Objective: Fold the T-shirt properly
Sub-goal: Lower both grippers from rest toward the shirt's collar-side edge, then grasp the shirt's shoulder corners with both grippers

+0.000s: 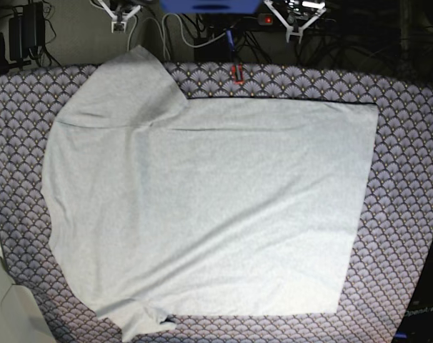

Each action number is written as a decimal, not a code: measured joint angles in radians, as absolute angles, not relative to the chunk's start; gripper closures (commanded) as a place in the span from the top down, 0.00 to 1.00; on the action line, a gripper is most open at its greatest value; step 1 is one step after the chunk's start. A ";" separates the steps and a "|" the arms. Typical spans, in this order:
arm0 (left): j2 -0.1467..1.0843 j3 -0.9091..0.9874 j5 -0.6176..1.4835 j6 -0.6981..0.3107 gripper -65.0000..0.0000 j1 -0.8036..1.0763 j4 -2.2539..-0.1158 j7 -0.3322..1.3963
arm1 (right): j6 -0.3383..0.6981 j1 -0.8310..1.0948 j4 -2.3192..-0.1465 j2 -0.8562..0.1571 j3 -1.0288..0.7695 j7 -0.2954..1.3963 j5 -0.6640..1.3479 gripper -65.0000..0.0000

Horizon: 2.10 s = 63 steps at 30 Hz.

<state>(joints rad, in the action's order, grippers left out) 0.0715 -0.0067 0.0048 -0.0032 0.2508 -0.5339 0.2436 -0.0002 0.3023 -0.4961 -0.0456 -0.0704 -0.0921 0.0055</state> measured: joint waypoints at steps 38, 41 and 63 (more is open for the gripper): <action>0.188 0.438 0.395 -0.006 0.20 0.765 -2.003 0.701 | 0.004 0.891 -2.007 -0.071 -0.067 0.116 0.006 0.05; 0.194 0.533 0.513 -0.018 0.38 0.693 -2.003 0.791 | 0.005 0.812 -2.004 -0.071 -0.067 0.182 0.016 0.19; 0.192 0.630 0.545 -0.095 0.39 0.524 -2.002 0.950 | 0.004 0.593 -1.864 -0.241 -0.228 0.537 0.893 0.33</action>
